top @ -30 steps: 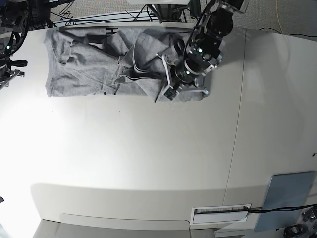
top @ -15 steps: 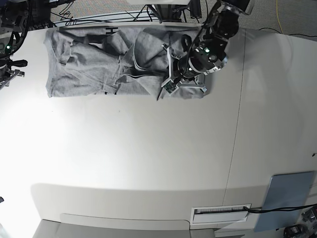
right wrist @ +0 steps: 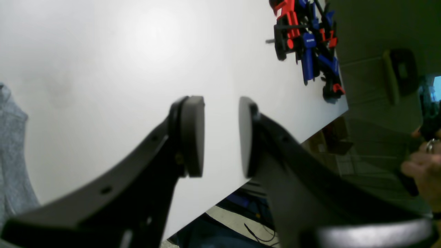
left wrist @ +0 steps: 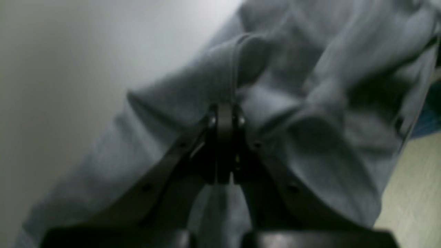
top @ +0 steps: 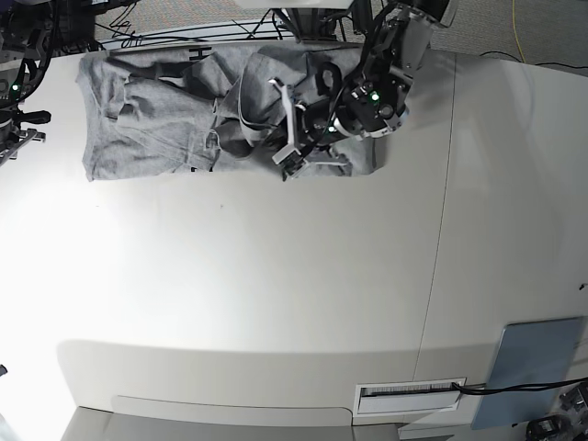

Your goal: Fold the T-shirt properly

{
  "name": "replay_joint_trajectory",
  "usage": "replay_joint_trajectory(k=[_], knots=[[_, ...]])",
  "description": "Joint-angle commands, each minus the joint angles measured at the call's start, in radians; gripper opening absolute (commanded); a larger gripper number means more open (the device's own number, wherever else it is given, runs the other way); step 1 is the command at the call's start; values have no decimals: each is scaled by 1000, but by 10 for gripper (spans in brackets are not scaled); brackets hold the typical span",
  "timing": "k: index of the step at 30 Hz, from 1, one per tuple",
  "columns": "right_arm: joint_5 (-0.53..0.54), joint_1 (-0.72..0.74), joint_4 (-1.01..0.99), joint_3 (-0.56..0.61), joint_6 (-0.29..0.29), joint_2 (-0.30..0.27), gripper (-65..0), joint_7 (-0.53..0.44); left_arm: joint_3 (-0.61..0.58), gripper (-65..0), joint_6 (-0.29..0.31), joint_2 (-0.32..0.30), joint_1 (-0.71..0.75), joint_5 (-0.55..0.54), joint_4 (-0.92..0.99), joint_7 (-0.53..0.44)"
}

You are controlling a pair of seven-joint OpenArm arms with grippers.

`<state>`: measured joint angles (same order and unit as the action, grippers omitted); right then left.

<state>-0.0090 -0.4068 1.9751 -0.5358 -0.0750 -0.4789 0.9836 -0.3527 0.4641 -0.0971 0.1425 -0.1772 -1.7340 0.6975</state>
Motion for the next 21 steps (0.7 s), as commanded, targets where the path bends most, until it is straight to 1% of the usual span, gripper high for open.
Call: replay_joint_trajectory(k=[1, 3, 4, 7, 8, 10, 12, 13, 14, 16, 17, 18, 19, 21], knots=[[-14, 5, 14, -9, 11, -19, -477, -15, -20, -650, 4, 14, -19, -16, -13, -26], [-14, 5, 14, -9, 11, -19, -477, -16, -65, -650, -4, 23, -42, -7, 1, -32], [-14, 5, 14, -9, 11, -19, -477, -15, -92, -650, -29, 26, -55, 3, 12, -47], [-14, 5, 14, -9, 11, -19, -477, -16, -156, -650, -130, 40, -101, 47, 42, -80], [-14, 5, 14, -9, 11, -19, -477, -16, -164, -650, -153, 43, -114, 47, 42, -78], [-14, 5, 14, -9, 11, -19, -477, -18, -159, -650, -169, 50, -135, 45, 38, -76], [-14, 5, 14, -9, 11, -19, -477, -18, -142, -650, -168, 49, -143, 40, 21, -36], [-13, 5, 14, -9, 11, -19, -477, -19, -129, -637, -167, 48, -142, 37, 9, -6], [-13, 5, 13, -9, 11, -19, -477, -21, -114, -598, -154, 46, -138, 33, -2, 24], [-13, 5, 14, -9, 11, -19, -477, -27, -85, -503, -86, 37, -124, 14, -19, 82], [-13, 5, 14, -9, 11, -19, -477, -27, -75, -462, -56, 32, -114, 5, -24, 105], [-13, 5, 14, -9, 11, -19, -477, -29, -68, -435, -41, 29, -104, 3, -25, 126], [-13, 5, 14, -9, 11, -19, -477, -29, -63, -426, -30, 27, -93, 5, -25, 144], [-13, 5, 14, -9, 11, -19, -477, -29, -63, -426, -6, 28, -72, 30, -25, 147]])
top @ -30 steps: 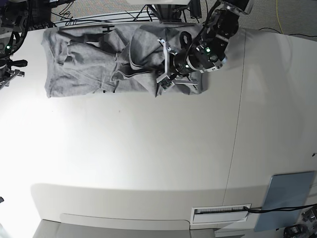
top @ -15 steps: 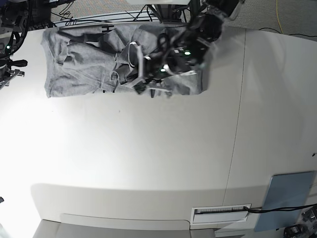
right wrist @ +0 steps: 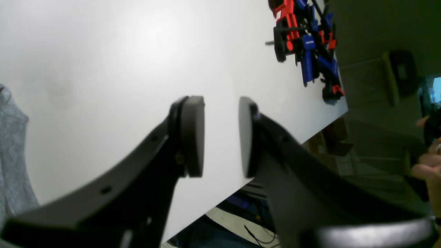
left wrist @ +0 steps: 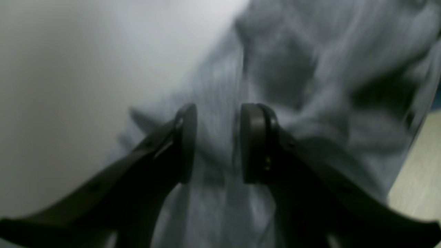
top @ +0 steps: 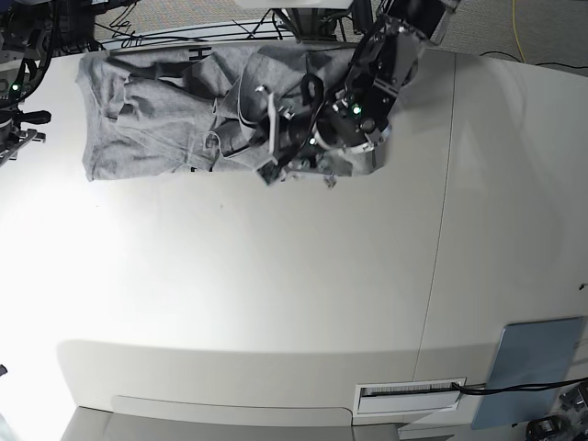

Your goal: Fold the T-shirt properly

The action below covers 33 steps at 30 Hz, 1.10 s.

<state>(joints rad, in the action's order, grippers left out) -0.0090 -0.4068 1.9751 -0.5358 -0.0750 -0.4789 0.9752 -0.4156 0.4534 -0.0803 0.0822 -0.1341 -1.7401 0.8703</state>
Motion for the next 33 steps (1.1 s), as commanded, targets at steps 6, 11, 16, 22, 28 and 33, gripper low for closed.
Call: replay_joint_trajectory(k=[6, 11, 16, 22, 28, 33], knots=[[-13, 5, 13, -9, 11, -19, -477, -14, -2, -426, -49, 14, 9, 80, -17, -88], [-13, 5, 13, -9, 11, -19, -477, -14, -16, -436, -91, 13, 9, 140, 2, -105], [-13, 5, 13, -9, 11, -19, -477, -14, -62, -592, -91, 14, 8, 141, 4, -153], [-13, 5, 13, -9, 11, -19, -477, -14, -151, -627, -239, 34, -16, 142, 4, -192], [-13, 5, 13, -9, 11, -19, -477, -14, -190, -626, -298, 78, -51, 143, 4, -208], [-13, 5, 13, -9, 11, -19, -477, -15, -190, -501, -180, 76, -60, 226, 4, -127]])
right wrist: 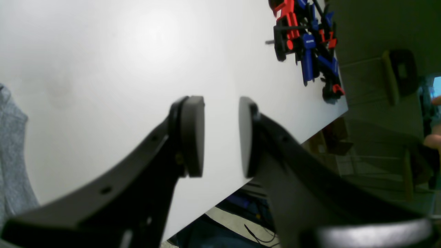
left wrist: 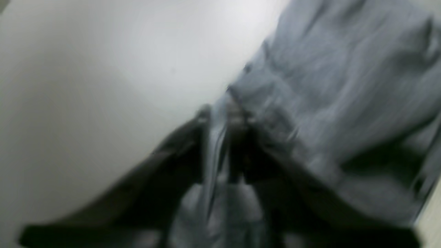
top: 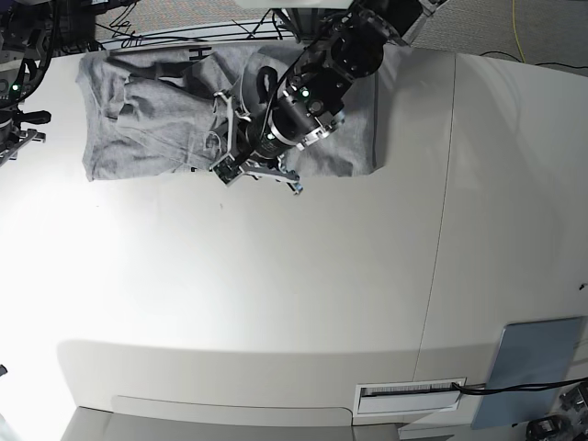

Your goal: Fold the T-shirt properly

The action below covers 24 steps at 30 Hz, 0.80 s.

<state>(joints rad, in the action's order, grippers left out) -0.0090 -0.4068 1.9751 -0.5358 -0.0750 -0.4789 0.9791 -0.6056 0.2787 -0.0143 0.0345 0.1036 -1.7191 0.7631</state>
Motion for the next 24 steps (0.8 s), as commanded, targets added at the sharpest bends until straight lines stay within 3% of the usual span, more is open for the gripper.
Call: replay_joint_trajectory(k=[1, 3, 7, 10, 12, 20, 24], knots=[[-13, 5, 13, -9, 11, -19, -477, -19, 0, -455, 39, 10, -12, 10, -17, 9], [-13, 5, 13, -9, 11, -19, -477, -21, 0, -399, 72, -8, -12, 16, -17, 30], [-13, 5, 13, -9, 11, -19, -477, -21, 0, -396, 66, -77, -10, 38, -17, 30], [-13, 5, 14, -9, 11, -19, -477, -22, 0, -396, -26, -122, -10, 61, -17, 5], [-13, 5, 13, -9, 11, -19, -477, -23, 0, -396, -51, -141, -9, 61, -17, -31], [-13, 5, 13, -9, 11, -19, -477, -22, -1, -400, -49, -143, -10, 49, -17, -61], [-13, 5, 14, -9, 11, -19, -477, -22, -1, -468, -38, -143, -10, 49, -17, -81]])
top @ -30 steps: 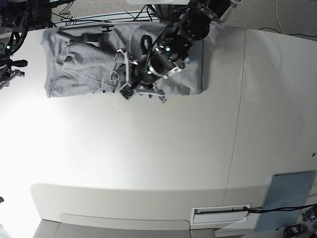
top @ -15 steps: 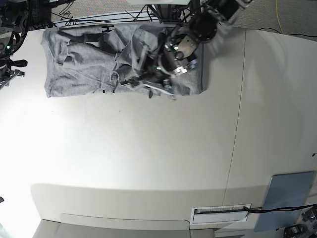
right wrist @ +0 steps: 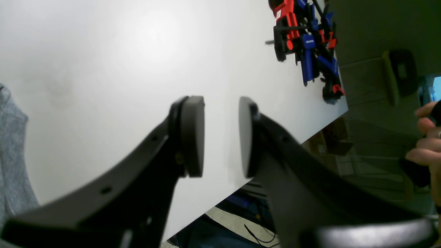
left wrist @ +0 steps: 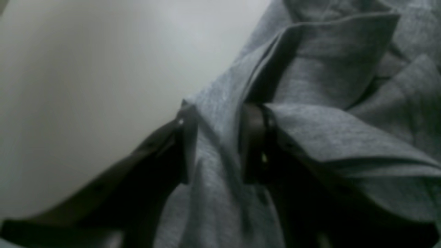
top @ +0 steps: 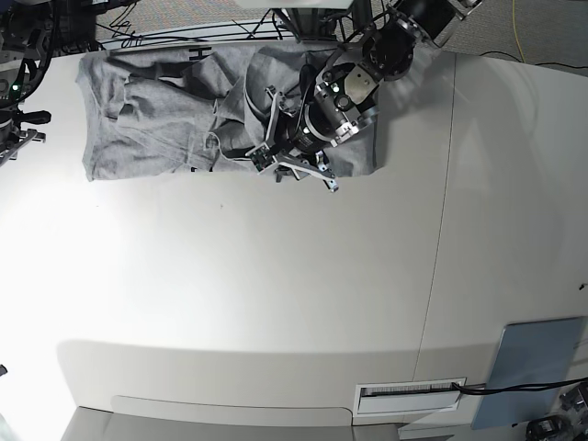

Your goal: Fold the T-shirt properly

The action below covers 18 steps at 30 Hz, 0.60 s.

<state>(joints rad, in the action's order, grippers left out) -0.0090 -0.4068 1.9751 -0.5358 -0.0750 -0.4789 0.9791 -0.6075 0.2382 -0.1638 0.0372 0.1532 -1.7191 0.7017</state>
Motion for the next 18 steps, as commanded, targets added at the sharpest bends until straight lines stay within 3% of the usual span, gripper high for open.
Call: replay_joint_trajectory(k=[1, 4, 7, 9, 12, 18], knots=[[-13, 5, 13, -9, 11, -19, -477, -22, 1, -487, 24, 6, -12, -1, -17, -19], [-13, 5, 13, -9, 11, -19, -477, -22, 1, -517, 77, 6, -10, -48, -17, -19], [-13, 5, 13, -9, 11, -19, -477, -22, 1, -517, 72, 6, -4, -68, -17, -19], [-13, 5, 13, -9, 11, -19, -477, -21, 1, -539, 44, 6, -3, -68, -17, -19], [-13, 5, 13, -9, 11, -19, -477, -21, 1, -650, 39, 6, -4, -68, -17, -19], [-13, 5, 14, -9, 11, -19, -477, -22, 1, -650, -28, 32, -4, -90, -17, -20]])
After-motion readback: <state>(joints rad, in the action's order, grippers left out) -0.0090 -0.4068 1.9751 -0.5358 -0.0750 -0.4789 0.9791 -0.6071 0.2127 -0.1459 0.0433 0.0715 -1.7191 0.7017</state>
